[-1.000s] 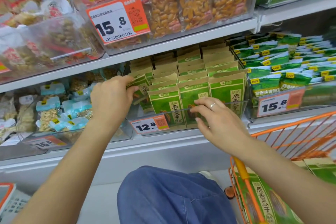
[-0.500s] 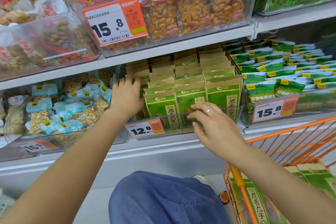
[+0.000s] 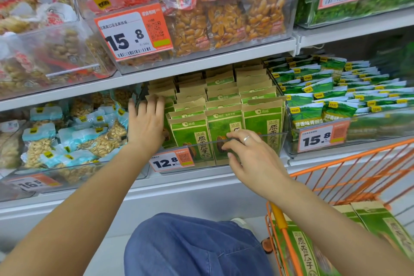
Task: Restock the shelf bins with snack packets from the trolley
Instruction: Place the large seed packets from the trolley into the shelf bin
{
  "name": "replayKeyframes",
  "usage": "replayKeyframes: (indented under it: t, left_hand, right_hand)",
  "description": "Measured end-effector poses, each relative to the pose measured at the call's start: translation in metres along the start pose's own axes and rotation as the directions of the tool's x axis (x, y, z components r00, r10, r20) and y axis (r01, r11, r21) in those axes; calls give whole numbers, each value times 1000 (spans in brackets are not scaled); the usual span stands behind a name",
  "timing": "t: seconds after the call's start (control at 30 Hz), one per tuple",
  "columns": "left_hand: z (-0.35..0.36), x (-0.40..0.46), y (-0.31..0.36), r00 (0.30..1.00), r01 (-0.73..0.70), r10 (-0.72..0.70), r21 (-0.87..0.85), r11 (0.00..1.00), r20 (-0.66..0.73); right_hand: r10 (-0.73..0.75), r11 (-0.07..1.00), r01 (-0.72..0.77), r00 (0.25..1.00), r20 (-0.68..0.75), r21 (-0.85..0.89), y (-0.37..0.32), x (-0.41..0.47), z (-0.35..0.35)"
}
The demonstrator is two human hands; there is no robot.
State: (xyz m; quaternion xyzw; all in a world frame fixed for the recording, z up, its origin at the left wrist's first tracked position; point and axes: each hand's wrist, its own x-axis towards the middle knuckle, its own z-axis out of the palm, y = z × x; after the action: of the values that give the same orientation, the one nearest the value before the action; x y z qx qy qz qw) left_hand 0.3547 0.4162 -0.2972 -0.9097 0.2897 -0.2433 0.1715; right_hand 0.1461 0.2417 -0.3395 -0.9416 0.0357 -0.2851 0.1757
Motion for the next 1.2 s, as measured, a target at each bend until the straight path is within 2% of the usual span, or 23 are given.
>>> replayKeyframes:
  t: [0.13, 0.23, 0.3, 0.37, 0.43, 0.5, 0.53, 0.63, 0.7, 0.73, 0.77, 0.83, 0.87, 0.93, 1.03, 1.07, 1.13, 1.2]
  left_hand:
    - [-8, -7, -3, 999, 50, -51, -114, 992, -9]
    - [-27, -34, 1, 976, 173, -207, -326, 929, -73]
    - [-46, -56, 12, 927, 189, -314, -469, 863, -204]
    - [-71, -75, 36, 872, 89, -345, -581, 809, -347]
    - [-97, -87, 72, 860, -99, -271, -663, 742, -432]
    - [-117, -94, 113, 875, -303, -107, -706, 641, -472]
    - [-124, -96, 135, 884, -372, -18, -725, 580, -468]
    - [-137, -101, 200, 903, -429, 182, -786, 446, -389]
    - [-135, -103, 231, 909, -412, 270, -785, 462, -317]
    - [-132, -105, 241, 906, -407, 325, -766, 497, -270]
    - [-127, -106, 247, 897, -413, 383, -731, 543, -222]
    - [-120, -108, 252, 869, -453, 471, -627, 634, -151]
    - [-119, -109, 253, 863, -459, 490, -593, 661, -123]
    - [-118, -109, 253, 866, -456, 486, -585, 671, -117]
    - [-114, -108, 254, 866, -469, 474, -585, 662, -158]
    - [-113, -108, 254, 866, -475, 472, -573, 668, -167]
    - [-113, -107, 253, 867, -472, 473, -555, 685, -155]
    - [-115, -108, 252, 865, -475, 480, -547, 689, -147]
  right_hand:
    - [-23, 997, 24, 1000, -17, 71, 0, 3, -1]
    - [-36, 976, 34, 999, 5, 217, 6, -3, -14]
    - [-83, 965, 78, 997, 8, 248, 14, -13, -29]
    - [-119, 964, 112, 993, 14, 243, 29, -27, -46]
    - [-116, 965, 98, 991, 61, 243, 44, -43, -66]
    - [-132, 971, 101, 982, 135, 217, 55, -57, -88]
    - [-175, 977, 150, 970, 170, 151, 61, -64, -98]
    - [-292, 929, 344, 907, 304, -135, 89, -89, -122]
    - [-246, 888, 379, 871, 426, -261, 108, -101, -134]
    - [-152, 877, 355, 844, 515, -323, 116, -108, -137]
    - [1, 871, 305, 783, 622, -384, 123, -112, -139]
    - [307, 841, 218, 560, 769, -495, 142, -122, -135]
    - [396, 830, 201, 447, 802, -521, 151, -127, -130]
    - [454, 842, 166, 292, 842, -512, 160, -134, -120]
    - [445, 891, 114, -20, 895, -440, 162, -154, -99]
    - [433, 900, 105, -100, 896, -423, 160, -161, -92]
    - [419, 907, 123, -184, 889, -402, 154, -173, -81]
    - [404, 913, 133, -172, 898, -385, 152, -178, -77]
